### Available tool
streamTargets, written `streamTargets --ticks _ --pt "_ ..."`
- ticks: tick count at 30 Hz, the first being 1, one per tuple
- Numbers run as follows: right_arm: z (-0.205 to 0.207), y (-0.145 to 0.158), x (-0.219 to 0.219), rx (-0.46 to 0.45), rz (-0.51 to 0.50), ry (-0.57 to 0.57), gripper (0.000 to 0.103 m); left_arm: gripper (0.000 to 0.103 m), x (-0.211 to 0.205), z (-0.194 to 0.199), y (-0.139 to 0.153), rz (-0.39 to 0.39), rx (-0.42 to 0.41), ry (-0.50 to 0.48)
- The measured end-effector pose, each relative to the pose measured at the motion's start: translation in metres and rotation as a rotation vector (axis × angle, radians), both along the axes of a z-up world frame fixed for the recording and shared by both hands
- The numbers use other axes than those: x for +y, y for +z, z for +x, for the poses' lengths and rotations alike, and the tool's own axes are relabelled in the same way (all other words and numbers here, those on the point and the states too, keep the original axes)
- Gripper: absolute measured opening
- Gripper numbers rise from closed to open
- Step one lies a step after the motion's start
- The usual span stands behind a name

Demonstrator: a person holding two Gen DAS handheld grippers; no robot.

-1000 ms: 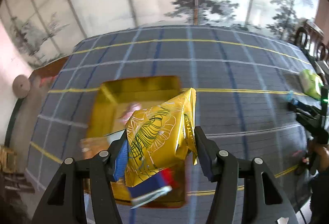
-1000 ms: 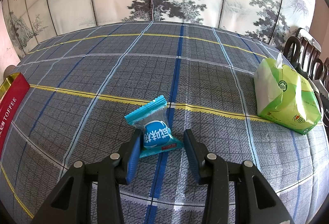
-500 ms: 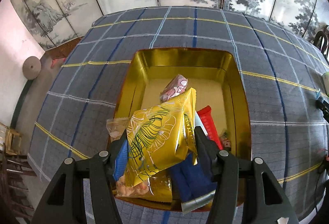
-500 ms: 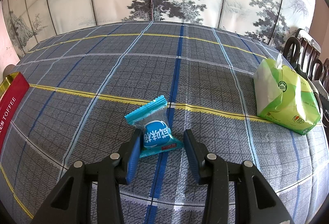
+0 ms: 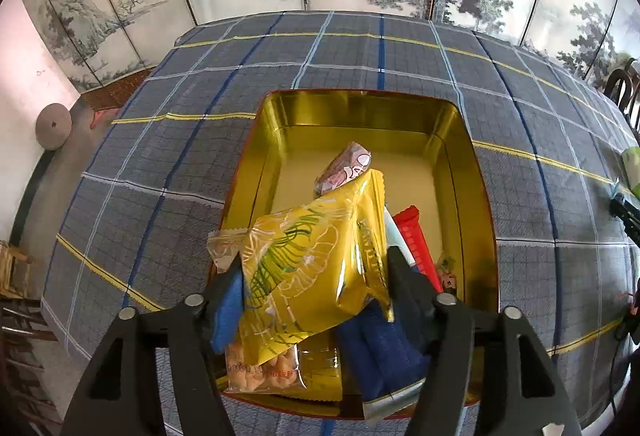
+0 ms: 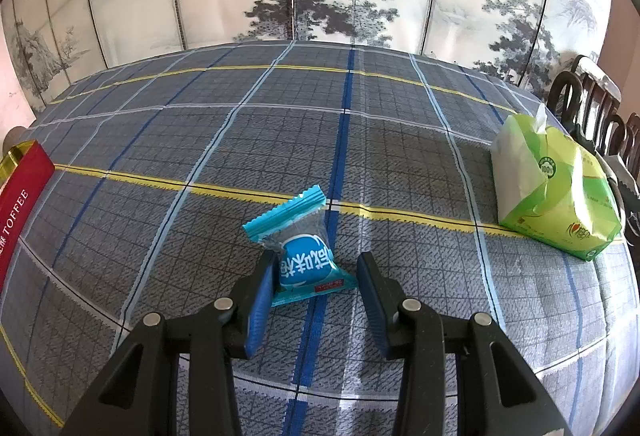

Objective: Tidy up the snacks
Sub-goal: 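Carry the yellow packet into the gold tray and open the left gripper, then carry the blue-wrapped candy into the gold tray and open the right gripper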

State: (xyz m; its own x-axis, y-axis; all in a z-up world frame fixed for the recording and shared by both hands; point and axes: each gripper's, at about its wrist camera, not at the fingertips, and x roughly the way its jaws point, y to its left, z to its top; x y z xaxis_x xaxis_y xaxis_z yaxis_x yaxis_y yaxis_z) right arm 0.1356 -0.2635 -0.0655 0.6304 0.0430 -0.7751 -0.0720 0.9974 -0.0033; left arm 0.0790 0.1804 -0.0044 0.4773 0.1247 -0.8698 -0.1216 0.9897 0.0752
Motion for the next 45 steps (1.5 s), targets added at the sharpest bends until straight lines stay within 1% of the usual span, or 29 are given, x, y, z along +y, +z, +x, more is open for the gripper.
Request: streamTargets --ticks 3,19,21,24,28,32,34,38,41,45 --pt "0.0 0.0 0.001 0.001 0.0 -0.013 0.042 0.072 0.001 0.0 -0.001 -0.008 0.0 0.0" --pt "0.001 0.004 0.011 0.03 -0.033 -0.089 0.04 0.079 0.008 -0.005 0.001 -0.057 -0.022 -0.008" --pt "0.0 0.005 0.015 0.028 -0.044 -0.095 0.04 0.082 0.009 -0.006 0.002 -0.063 -0.027 -0.006" --pt "-0.004 0.013 0.019 0.015 -0.037 -0.104 0.04 0.087 0.011 -0.009 0.003 -0.071 -0.035 -0.008" --pt "-0.008 0.032 0.028 -0.004 -0.004 -0.101 0.04 0.089 0.012 -0.012 0.007 -0.086 -0.057 -0.019" --pt "-0.012 0.052 0.049 -0.016 0.035 -0.065 0.04 0.092 0.014 -0.017 0.014 -0.098 -0.079 -0.018" --pt "-0.016 0.061 0.066 -0.02 0.049 -0.032 0.04 0.092 0.015 -0.022 0.019 -0.089 -0.092 -0.015" --pt "-0.028 0.078 0.113 -0.023 0.082 0.06 0.04 0.094 0.019 -0.033 0.029 -0.075 -0.124 -0.006" --pt "-0.037 0.087 0.15 -0.027 0.115 0.142 0.04 0.097 0.025 -0.044 0.033 -0.074 -0.131 0.009" --pt "-0.051 0.096 0.2 -0.027 0.128 0.253 0.04 0.097 0.038 -0.059 0.038 -0.07 -0.143 0.041"
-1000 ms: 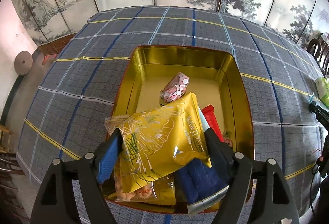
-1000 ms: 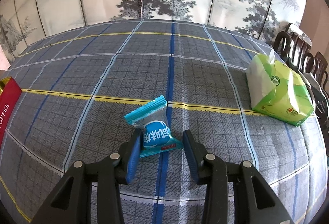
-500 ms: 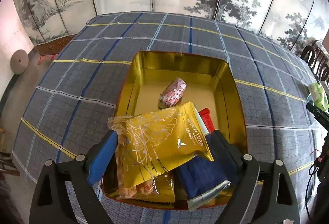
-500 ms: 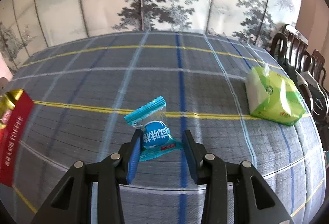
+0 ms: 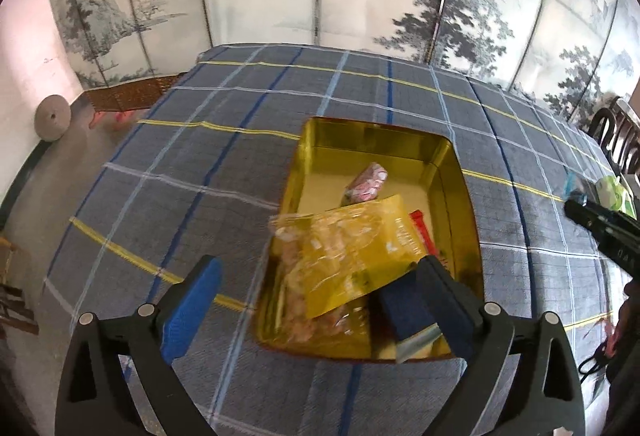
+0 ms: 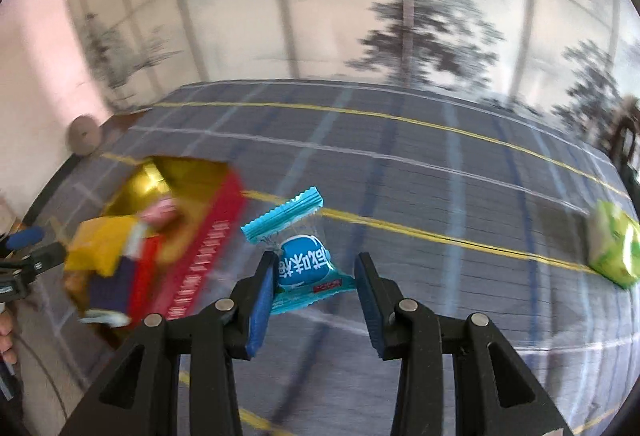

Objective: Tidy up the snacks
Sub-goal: 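Carry the blue-wrapped candy into the gold tray and open the right gripper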

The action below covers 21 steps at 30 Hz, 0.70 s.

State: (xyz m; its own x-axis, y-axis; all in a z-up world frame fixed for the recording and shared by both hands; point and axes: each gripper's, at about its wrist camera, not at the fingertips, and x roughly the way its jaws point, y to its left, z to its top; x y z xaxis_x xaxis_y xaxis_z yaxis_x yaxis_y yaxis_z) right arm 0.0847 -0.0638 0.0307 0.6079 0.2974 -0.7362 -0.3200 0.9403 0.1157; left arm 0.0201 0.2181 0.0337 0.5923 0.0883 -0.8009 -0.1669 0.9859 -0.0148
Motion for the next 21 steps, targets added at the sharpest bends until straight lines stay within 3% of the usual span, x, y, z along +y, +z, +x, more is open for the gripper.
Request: streamTargets --ticks 9,21 --pt "-0.02 0.002 0.081 0.015 0.003 0.178 0.04 0.098 0.028 -0.023 0.001 -0.004 0.002 0.07" --pt "-0.021 -0.018 0.122 0.073 -0.035 0.185 0.04 0.098 0.048 -0.041 -0.003 -0.011 0.015 0.127"
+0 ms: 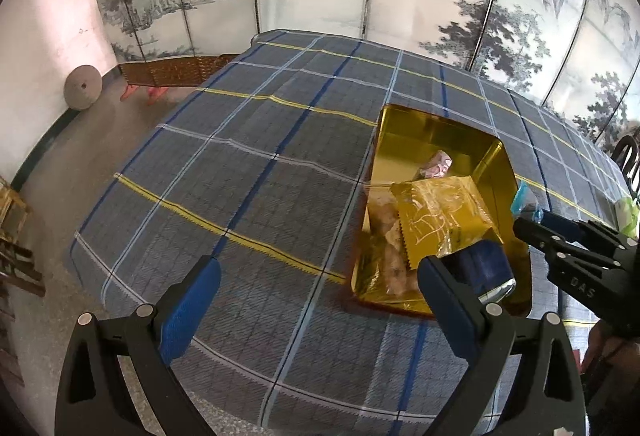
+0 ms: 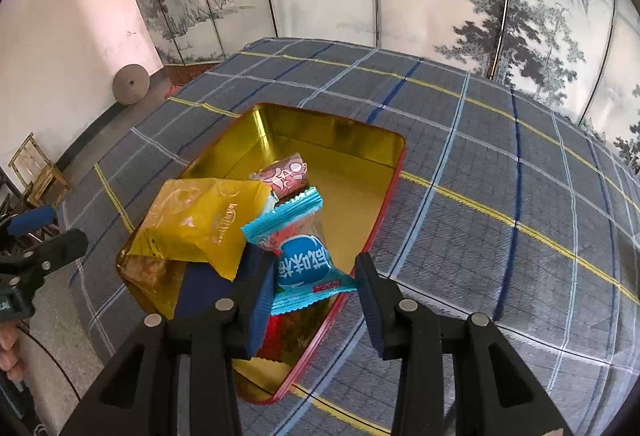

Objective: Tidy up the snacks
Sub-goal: 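Carry the blue-wrapped candy into the gold tray and open the right gripper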

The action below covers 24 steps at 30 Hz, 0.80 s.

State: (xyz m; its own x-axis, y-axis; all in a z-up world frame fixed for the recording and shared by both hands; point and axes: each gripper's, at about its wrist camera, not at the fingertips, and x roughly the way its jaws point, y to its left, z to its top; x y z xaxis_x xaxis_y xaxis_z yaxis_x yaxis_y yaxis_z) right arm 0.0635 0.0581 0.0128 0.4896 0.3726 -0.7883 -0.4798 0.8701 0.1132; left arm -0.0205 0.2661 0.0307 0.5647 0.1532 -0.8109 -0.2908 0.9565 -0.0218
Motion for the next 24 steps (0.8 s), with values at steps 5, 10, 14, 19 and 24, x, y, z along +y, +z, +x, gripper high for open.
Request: streamTargets --ticks 5,10,14,19,24 --pt "0.002 -0.006 0.009 0.009 -0.016 -0.021 0.04 0.098 0.003 -0.003 -0.001 0.01 0.007 0.017" --pt "0.0 -0.007 0.02 -0.009 -0.045 -0.019 0.04 0.098 0.006 -0.006 -0.002 0.017 0.016 0.033" --pt "0.0 -0.01 0.024 -0.013 -0.057 -0.033 0.04 0.098 0.008 -0.008 -0.001 0.022 0.019 0.046" --pt "0.001 -0.012 0.026 0.004 -0.055 -0.046 0.04 0.098 0.009 -0.01 -0.002 0.024 0.022 0.051" --pt "-0.001 -0.013 0.026 0.012 -0.055 -0.047 0.041 0.098 0.007 -0.01 -0.002 0.027 0.023 0.05"
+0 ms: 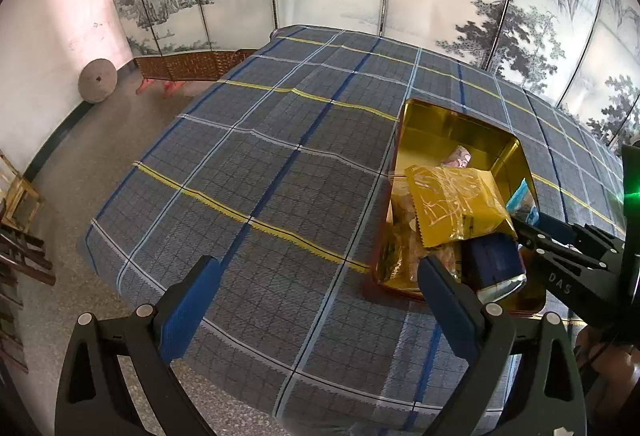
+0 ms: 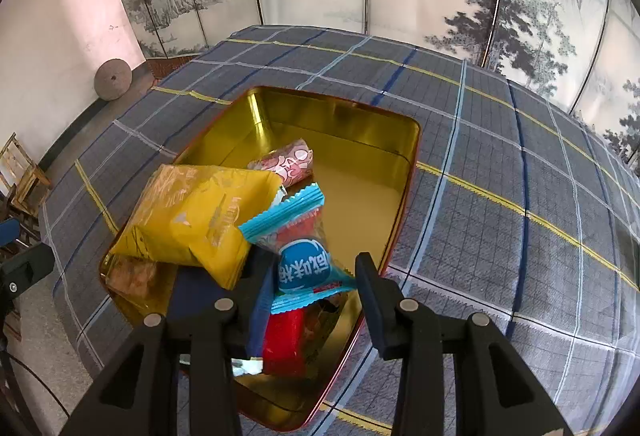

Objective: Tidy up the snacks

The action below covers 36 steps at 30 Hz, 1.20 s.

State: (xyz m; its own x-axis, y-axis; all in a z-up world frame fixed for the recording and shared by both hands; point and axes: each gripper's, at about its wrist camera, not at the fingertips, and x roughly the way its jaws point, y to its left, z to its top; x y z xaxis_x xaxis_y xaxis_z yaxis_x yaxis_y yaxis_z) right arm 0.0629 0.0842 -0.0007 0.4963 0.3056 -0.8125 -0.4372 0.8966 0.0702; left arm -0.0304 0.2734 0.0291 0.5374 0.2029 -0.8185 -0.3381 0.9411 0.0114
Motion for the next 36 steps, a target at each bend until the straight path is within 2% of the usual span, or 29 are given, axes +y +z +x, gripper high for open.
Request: streamTargets --ticks 5,9,14,19,36 --pt "-0.004 0.002 0.0 -0.006 -0.003 0.004 0.046 0.098 -0.002 0.0 0.0 0.002 0.003 -0.002" --pt "-0.01 0.008 0.0 -0.019 -0.001 0.005 0.064 0.098 -0.004 0.0 0.001 0.004 0.003 -0.003" --pt "-0.022 0.016 -0.003 -0.044 -0.015 0.003 0.067 0.098 -0.011 0.0 0.0 0.009 0.009 -0.008" --pt "-0.034 0.022 -0.011 -0.047 -0.021 -0.016 0.078 0.098 -0.015 0.0 -0.001 0.006 0.012 -0.013" --pt "-0.059 0.016 -0.014 -0.019 -0.052 0.026 0.079 0.098 -0.028 0.001 0.001 0.0 0.019 -0.035"
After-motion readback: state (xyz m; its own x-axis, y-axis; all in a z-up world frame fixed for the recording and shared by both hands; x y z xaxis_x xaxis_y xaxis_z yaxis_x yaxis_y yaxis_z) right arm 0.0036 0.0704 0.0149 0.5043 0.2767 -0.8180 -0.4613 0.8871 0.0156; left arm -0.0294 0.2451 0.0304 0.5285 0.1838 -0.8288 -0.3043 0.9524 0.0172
